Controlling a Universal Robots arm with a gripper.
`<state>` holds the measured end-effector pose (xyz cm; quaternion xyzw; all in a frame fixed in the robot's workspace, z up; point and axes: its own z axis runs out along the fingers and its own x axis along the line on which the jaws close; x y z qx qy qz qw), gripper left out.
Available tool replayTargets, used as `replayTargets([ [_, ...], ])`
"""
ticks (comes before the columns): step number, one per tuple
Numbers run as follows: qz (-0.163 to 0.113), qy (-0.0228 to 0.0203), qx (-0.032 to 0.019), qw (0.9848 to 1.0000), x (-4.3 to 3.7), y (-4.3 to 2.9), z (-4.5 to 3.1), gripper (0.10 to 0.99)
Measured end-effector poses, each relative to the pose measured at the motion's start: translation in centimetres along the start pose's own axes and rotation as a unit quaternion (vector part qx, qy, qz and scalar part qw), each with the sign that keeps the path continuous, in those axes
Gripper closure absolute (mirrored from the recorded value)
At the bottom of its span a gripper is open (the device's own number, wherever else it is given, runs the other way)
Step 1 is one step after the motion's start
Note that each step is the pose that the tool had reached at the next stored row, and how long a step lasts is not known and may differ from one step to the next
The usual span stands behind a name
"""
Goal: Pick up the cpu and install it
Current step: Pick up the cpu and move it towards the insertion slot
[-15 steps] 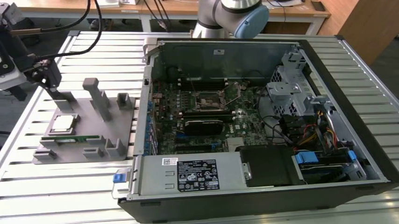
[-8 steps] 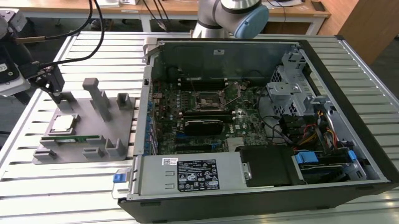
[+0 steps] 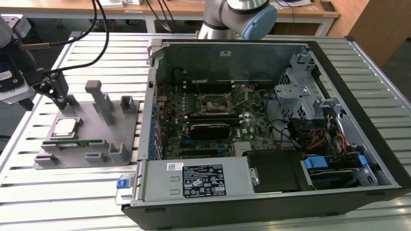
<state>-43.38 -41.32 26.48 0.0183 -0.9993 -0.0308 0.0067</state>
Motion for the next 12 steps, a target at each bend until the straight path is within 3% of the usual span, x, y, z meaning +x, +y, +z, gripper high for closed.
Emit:
replayTargets([
  [12, 0.0, 0.0002, -0.0004, 1.0, -0.02, -0.11, 1.77, 0.373],
])
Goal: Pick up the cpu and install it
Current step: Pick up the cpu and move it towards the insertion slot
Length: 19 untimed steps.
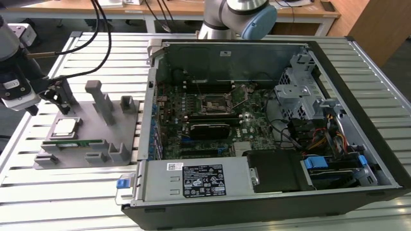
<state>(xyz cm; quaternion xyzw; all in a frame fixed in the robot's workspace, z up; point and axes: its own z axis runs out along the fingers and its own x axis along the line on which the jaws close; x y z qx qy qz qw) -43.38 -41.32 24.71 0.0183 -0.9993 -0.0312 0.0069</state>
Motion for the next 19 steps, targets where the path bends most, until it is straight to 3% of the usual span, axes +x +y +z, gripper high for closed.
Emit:
replayTargets([
  [9, 0.0, 0.0002, -0.0009, 1.0, 0.08, -0.06, 0.9, 0.373],
  [19, -0.002, 0.0002, -0.0016, 1.0, 0.08, -0.19, 2.63, 0.373],
])
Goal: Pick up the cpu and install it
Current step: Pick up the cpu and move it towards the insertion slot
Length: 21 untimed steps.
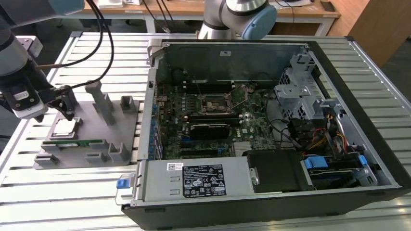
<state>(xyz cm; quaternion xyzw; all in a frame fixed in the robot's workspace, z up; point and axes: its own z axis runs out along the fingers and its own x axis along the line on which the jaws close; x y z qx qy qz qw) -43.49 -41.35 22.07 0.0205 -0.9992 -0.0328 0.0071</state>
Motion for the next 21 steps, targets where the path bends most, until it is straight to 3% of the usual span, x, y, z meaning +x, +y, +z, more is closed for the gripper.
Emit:
replayTargets([
  [7, 0.001, 0.0001, 0.0, 1.0, -0.02, -0.07, 1.19, 0.373],
  [21, 0.01, 0.0002, -0.0001, 1.0, -0.05, 0.08, 2.41, 0.373],
])
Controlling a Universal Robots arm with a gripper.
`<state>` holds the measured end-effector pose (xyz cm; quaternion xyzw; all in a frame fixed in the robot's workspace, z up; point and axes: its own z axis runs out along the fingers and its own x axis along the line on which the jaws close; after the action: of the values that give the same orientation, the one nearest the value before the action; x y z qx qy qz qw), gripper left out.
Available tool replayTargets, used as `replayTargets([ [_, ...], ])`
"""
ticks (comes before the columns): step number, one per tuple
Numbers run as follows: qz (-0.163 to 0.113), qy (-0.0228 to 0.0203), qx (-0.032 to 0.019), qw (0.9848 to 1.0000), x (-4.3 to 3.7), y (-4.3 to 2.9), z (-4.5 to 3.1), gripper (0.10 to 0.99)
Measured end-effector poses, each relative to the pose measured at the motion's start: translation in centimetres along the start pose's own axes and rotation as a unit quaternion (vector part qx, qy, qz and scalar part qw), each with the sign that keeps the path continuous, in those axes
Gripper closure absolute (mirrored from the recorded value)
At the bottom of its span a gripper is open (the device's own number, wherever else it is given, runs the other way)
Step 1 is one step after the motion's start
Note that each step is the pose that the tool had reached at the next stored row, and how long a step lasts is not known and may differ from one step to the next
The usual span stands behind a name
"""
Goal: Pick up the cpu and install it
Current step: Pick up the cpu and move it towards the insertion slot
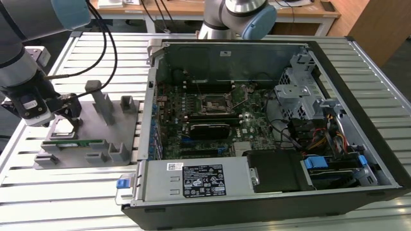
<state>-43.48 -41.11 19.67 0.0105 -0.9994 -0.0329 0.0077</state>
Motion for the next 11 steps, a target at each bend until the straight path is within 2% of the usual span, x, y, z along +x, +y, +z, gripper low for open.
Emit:
replayTargets([
  [11, 0.003, 0.0006, 0.0001, 1.0, -0.02, 0.11, 1.01, 0.388],
])
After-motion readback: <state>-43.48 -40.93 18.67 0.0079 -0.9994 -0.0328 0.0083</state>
